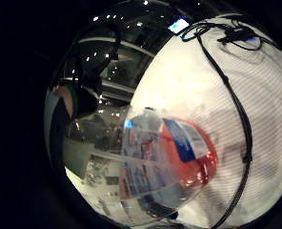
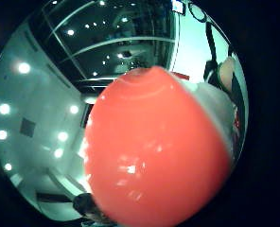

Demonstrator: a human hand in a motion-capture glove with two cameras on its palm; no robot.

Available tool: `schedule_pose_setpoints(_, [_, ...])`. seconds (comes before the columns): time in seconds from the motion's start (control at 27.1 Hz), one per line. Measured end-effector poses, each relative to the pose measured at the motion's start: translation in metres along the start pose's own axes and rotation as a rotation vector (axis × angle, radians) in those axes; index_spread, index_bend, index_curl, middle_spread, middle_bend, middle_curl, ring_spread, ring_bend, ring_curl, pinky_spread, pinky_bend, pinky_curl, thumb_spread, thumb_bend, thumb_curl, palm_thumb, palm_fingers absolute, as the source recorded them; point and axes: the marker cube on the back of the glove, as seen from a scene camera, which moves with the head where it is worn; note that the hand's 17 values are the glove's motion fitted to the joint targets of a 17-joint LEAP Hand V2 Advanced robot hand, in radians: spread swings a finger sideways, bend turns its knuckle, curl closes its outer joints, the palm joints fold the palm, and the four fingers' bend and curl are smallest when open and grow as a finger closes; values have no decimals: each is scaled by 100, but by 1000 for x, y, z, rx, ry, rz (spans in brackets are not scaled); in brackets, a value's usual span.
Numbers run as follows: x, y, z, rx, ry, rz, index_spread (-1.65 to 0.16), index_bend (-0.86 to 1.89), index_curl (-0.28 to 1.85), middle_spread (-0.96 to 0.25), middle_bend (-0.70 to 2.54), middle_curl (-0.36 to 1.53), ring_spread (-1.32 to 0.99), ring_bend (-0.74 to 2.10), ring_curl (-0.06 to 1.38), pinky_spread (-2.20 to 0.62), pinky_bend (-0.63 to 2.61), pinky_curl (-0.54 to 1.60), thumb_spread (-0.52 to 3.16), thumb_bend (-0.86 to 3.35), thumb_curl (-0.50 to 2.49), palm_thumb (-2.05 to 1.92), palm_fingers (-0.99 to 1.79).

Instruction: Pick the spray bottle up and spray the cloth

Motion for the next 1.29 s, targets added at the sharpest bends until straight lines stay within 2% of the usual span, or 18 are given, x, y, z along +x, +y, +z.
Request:
schedule_pose_setpoints(0.11, [-4, -10, 7, -59, 57, -28, -21, 30, 30, -7, 51, 44, -10, 48, 35, -2, 23, 32, 73, 2, 52, 101, 119])
schedule_pose_setpoints(0.26, [-6, -35, 16, -44, 140, -156, -21, 36, 36, -8, 53, 46, -14, 55, 38, -6, 23, 33, 58, -1, 56, 103, 135])
schedule_pose_setpoints(0.37, [-13, -43, 22, -175, 226, -106, -20, 42, 40, -9, 57, 48, -17, 57, 40, -11, 23, 34, 50, -4, 58, 99, 143])
schedule_pose_setpoints(0.48, [-25, -51, 36, -345, 344, -145, -20, 45, 43, -10, 59, 49, -18, 60, 41, -15, 25, 35, 44, -4, 60, 97, 145])
schedule_pose_setpoints(0.66, [-58, -58, 61, -624, 645, -328, -19, 48, 46, -10, 60, 50, -19, 62, 43, -18, 29, 36, 37, -3, 63, 96, 143])
schedule_pose_setpoints(0.85, [-104, -42, 92, -845, 1006, -500, -19, 48, 48, -11, 61, 50, -20, 63, 44, -20, 32, 37, 32, -3, 65, 95, 141])
schedule_pose_setpoints(1.07, [-134, -28, 119, -976, 1306, -592, -18, 49, 49, -11, 61, 50, -20, 64, 45, -22, 33, 38, 28, -3, 68, 95, 141])
schedule_pose_setpoints(1.29, [-102, -9, 151, -1045, 1466, -586, -18, 48, 50, -12, 61, 50, -20, 64, 45, -22, 34, 38, 25, -3, 70, 95, 140])
